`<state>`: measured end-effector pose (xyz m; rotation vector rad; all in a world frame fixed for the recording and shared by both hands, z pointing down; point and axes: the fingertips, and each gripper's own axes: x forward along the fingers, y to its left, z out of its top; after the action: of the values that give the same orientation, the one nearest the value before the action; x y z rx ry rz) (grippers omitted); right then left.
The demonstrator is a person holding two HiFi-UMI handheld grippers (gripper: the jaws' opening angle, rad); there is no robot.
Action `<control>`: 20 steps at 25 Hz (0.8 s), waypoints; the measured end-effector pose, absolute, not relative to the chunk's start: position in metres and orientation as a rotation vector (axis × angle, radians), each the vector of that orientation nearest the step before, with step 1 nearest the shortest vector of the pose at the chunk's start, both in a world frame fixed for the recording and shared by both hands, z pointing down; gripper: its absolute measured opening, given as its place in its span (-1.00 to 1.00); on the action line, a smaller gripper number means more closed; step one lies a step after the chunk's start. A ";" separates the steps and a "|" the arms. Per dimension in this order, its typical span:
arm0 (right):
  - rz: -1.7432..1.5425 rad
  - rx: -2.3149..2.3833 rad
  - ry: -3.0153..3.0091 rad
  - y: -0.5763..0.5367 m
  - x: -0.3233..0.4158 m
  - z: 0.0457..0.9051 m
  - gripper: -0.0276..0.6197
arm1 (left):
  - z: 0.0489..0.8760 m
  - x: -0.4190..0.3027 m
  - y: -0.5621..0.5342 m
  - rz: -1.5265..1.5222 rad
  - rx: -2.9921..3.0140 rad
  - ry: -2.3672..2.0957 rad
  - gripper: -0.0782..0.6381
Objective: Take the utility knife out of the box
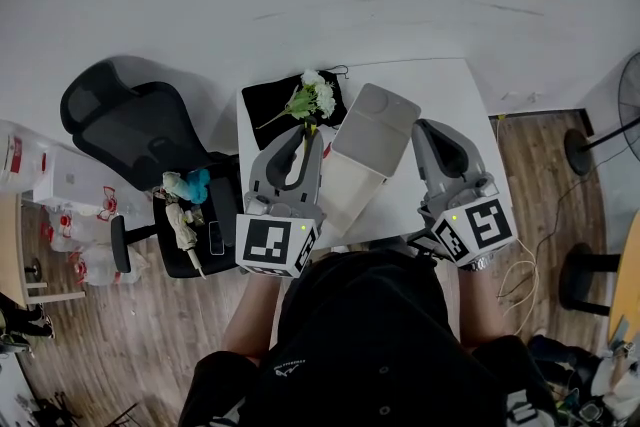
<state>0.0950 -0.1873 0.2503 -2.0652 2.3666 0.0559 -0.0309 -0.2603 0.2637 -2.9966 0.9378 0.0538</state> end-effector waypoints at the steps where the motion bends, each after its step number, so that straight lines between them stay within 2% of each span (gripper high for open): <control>1: 0.055 -2.061 2.368 -0.188 0.095 0.251 -0.90 | 0.264 -0.031 -0.260 0.054 -2.996 0.936 -0.61; 20: 0.057 -2.021 2.412 -0.192 0.089 0.253 -0.90 | 0.266 -0.026 -0.259 0.047 -3.009 0.915 -0.61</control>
<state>0.0886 -0.1925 0.2529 -2.0213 2.4122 0.0567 -0.0265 -0.2591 0.2659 -3.0091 0.9155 0.0467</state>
